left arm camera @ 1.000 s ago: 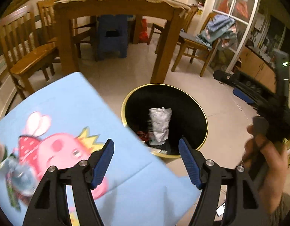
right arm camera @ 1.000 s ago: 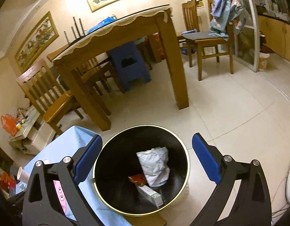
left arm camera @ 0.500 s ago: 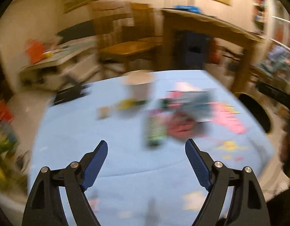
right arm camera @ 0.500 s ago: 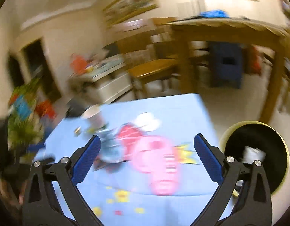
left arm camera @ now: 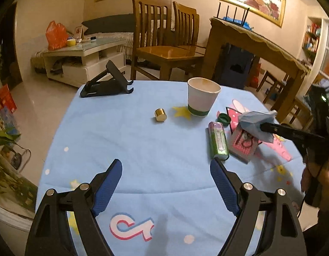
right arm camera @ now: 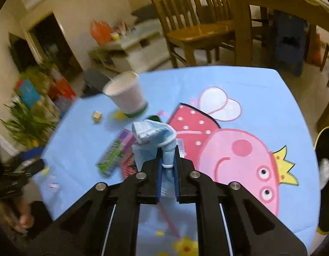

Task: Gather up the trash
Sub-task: 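Grasp the blue face mask with the right tool while the left tool grasps the small gold cap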

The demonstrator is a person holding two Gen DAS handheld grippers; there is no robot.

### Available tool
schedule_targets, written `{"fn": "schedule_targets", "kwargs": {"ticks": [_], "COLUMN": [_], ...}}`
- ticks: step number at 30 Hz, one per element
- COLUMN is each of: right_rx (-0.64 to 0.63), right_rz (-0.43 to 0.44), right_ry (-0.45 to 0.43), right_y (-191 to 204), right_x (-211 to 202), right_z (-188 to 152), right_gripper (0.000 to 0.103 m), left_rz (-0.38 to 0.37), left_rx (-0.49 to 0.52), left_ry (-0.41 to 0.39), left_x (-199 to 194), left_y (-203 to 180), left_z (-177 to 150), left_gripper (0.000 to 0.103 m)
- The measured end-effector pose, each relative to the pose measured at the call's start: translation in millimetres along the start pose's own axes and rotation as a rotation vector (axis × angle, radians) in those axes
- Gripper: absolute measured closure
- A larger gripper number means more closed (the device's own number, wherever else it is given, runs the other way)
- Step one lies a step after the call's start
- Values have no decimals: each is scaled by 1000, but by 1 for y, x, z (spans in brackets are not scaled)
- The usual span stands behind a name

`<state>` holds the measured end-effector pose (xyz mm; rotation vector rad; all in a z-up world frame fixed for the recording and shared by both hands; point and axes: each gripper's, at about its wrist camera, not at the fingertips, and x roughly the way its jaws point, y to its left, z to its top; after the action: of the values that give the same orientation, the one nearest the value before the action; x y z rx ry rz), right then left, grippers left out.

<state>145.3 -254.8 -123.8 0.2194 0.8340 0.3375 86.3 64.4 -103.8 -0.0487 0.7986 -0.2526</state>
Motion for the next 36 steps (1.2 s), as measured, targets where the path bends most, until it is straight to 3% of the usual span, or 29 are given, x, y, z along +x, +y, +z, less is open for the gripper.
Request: {"fn": "schedule_targets", "kwargs": {"ticks": [5,11,15,17,20,22,25,28,31,33,34,35,36], "right_rx": [26,249,325,335,331,327,326,321,316,316,319,321,323], "right_rz": [42,148,154,154,154,159,165,172,174,174,173,174,173], "right_ry": [-34,-213,-232,-233,-240,-246,-241,-236,-237,-236,-235,-236,-237], "right_y": [-9,-68,-100,-108,-111,-113,-113,-110,-107,-107,-107,-106,-106], "right_x": [-34,-103,-115,-118,-125,-129,-126,-124,-120,-119,-118,-119,-119], "right_z": [-11,-23,-32,-35,-36,-37,-38,-37,-33,-32,-32,-32,-32], "right_gripper": [94,94,94,94,94,94,94,94,94,94,94,94,93], "left_rz": [-46,-156,-203,-180,-167,-184,-102,-77,-40,5,44,88,96], "left_rx": [14,99,164,181,134,71,32,58,53,62,74,91,107], "left_ry": [36,91,132,150,126,154,170,196,200,194,187,174,168], "left_x": [12,38,60,69,74,89,115,139,153,155,154,152,149], "left_y": [-12,-50,-71,-76,-58,-29,4,13,15,12,8,5,1], "left_z": [3,16,24,25,40,53,68,78,84,86,85,81,77], "left_gripper": [21,20,20,21,21,20,22,25,32,50,72,84,84]}}
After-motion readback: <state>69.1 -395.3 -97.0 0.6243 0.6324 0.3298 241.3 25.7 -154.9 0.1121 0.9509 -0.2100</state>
